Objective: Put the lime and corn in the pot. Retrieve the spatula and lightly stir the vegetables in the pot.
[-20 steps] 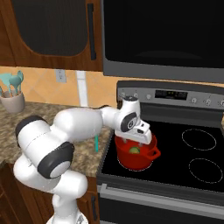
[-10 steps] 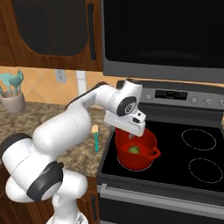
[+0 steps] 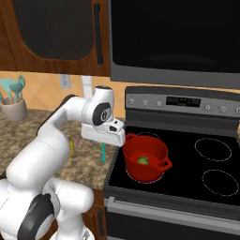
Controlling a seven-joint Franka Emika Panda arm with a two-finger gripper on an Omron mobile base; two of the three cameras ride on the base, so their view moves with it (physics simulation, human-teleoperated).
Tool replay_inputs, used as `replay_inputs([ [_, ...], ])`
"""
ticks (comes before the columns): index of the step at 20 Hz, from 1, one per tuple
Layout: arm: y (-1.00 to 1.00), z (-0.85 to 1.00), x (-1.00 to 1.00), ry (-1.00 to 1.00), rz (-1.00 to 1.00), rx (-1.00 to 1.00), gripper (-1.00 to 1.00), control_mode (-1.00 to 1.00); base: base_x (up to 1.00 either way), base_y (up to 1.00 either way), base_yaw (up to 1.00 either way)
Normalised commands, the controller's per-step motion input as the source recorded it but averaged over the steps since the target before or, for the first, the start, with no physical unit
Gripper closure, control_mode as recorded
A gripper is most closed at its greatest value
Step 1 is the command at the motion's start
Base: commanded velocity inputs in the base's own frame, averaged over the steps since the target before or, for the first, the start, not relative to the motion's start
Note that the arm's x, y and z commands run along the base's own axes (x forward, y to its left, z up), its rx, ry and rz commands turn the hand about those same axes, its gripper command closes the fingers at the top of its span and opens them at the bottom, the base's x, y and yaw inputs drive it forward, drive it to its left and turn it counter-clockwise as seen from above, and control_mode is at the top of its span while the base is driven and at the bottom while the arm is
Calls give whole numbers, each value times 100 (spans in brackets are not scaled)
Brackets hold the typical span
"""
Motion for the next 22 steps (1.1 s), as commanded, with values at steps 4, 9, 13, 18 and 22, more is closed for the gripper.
replay_inputs([
  [4,100,-34,-1,0,3,-13,-100,-100,0,0,0],
  [9,100,-30,11,0,8,-15,-100,-100,0,0,0],
  [13,100,-11,26,1,11,-11,-100,-100,0,0,0],
  [18,100,-1,51,2,11,-1,-100,-100,0,0,0],
  [22,66,-30,72,2,4,0,-100,-100,0,0,0],
])
